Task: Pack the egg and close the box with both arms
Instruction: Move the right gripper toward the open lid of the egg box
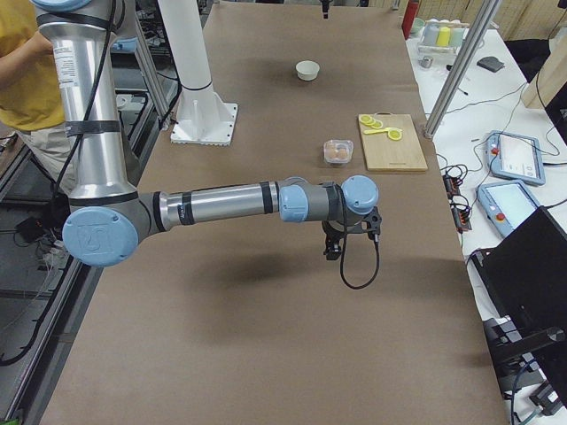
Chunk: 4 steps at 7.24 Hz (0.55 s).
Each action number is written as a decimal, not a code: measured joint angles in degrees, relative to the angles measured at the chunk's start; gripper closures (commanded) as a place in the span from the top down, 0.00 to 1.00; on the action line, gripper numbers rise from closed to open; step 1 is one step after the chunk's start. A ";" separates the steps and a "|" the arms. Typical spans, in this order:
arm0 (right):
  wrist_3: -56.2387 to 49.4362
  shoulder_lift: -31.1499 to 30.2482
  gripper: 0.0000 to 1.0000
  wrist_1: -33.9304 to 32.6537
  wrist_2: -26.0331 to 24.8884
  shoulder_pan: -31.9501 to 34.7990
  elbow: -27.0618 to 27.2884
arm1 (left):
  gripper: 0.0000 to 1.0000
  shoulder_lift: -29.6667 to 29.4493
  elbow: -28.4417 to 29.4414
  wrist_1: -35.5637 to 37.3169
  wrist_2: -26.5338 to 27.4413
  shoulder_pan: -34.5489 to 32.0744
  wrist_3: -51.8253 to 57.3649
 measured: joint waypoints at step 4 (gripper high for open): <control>9.15 9.79 0.61 -0.03 -0.48 -8.97 -1.44 | 0.97 0.28 -0.69 0.25 -0.09 -0.06 0.00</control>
